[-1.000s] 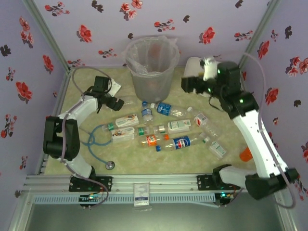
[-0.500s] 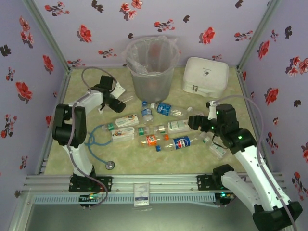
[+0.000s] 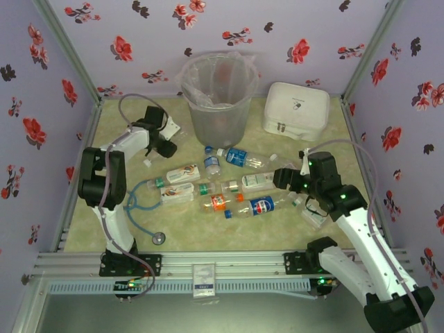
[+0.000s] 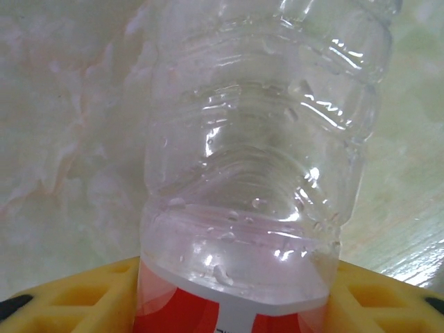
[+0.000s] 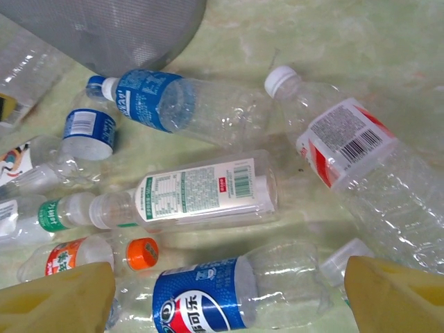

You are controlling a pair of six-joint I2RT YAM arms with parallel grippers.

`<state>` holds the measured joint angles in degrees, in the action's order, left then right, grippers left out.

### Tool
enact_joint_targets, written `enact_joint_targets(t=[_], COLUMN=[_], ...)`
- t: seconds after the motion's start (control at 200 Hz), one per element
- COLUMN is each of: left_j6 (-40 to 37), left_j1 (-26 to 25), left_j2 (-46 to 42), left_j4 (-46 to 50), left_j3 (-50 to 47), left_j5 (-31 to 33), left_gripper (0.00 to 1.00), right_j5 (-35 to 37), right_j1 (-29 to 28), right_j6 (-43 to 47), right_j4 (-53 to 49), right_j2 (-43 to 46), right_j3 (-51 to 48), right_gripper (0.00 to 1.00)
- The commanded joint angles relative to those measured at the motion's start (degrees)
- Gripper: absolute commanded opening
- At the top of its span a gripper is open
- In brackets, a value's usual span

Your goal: Put the plastic bottles in the bin

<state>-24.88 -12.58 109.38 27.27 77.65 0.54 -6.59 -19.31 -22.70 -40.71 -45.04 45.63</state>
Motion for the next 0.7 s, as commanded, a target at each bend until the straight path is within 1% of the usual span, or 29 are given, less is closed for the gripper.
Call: enact_joint_targets(t=[0.0,0.05,0.15,0.275,0.385,0.475,0.535,0.62,0.695], left_j6=[2.68,4.31,8.27,11.5,13.83,16.49,18.05,19.5,19.85], left_j1=[1.13,1.43,2.02,2.47,2.47,2.31,1.29,-1.96,-5.92], left_j2=[-3.56,-4.7,-8.08,-14.13,-18.94,-22.19,-24.09,-25.93,-26.24], left_j4=[3.46,4.95,7.87,12.76,18.26,22.0,22.98,22.21,20.36], left_j3=[2.6,3.48,5.01,7.92,13.1,18.84,22.34,26.43,29.71], left_j5=[4.06,6.01,10.59,13.18,15.88,15.99,15.2,13.44,11.61], left_gripper=[0.53,0.5,0.5,0.5,0.46,0.42,0.38,0.33,0.32], right_j5=[1.62,1.25,2.1,3.83,5.06,5.83,6.13,5.9,5.09], right_j1=[0.49,0.46,0.48,0.49,0.46,0.54,0.54,0.55,0.54], right_j6=[-1.05,-0.91,-0.34,0.18,0.0,-0.59,-0.56,-0.68,-1.13], right_j4=[-2.12,-2.04,-2.14,-1.77,-1.17,-0.76,-1.03,-1.22,-1.25], right_j2=[-0.75,-1.05,-1.91,-3.75,-4.77,-5.25,-5.95,-6.96,-7.34], right_j3=[0.08,0.12,0.72,1.82,2.28,2.34,2.6,2.71,3.1], right_gripper=[0.88,0.88,0.88,0.87,0.86,0.85,0.85,0.85,0.85])
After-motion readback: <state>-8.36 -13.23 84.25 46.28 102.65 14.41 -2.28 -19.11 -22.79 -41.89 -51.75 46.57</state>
